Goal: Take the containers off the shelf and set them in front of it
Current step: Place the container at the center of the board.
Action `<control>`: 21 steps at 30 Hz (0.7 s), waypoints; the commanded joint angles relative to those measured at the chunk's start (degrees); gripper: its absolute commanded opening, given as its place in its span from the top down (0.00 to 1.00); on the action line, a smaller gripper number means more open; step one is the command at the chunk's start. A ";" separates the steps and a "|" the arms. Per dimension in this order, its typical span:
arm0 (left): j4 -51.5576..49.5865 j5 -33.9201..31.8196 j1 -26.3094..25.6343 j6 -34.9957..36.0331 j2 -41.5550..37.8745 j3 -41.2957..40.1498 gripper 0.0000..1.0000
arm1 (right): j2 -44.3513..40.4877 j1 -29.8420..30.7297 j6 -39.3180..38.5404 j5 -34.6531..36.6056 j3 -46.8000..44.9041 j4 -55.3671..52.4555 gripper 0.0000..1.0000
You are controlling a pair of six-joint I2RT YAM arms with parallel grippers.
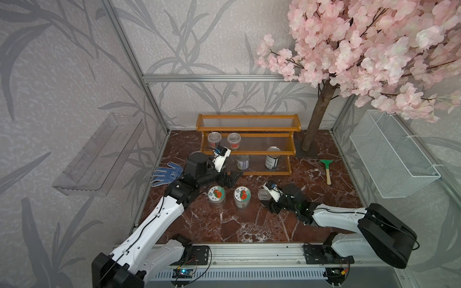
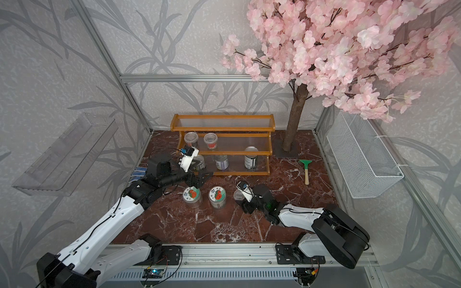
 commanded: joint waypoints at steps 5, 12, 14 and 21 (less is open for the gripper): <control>0.07 0.53 -0.08 0.22 0.08 -0.75 0.00 | 0.75 0.29 -0.86 2.45 -1.38 2.93 0.19; 0.19 0.34 0.01 0.63 0.73 -0.34 0.00 | -0.98 0.41 -0.56 0.87 -1.49 1.59 0.12; 0.26 0.28 0.01 0.66 0.94 -0.23 0.00 | -1.92 0.38 -0.55 0.56 -1.33 0.93 0.11; -0.43 -0.37 0.05 1.52 1.67 0.62 0.00 | -9.65 0.33 0.34 1.43 -0.74 -6.76 0.07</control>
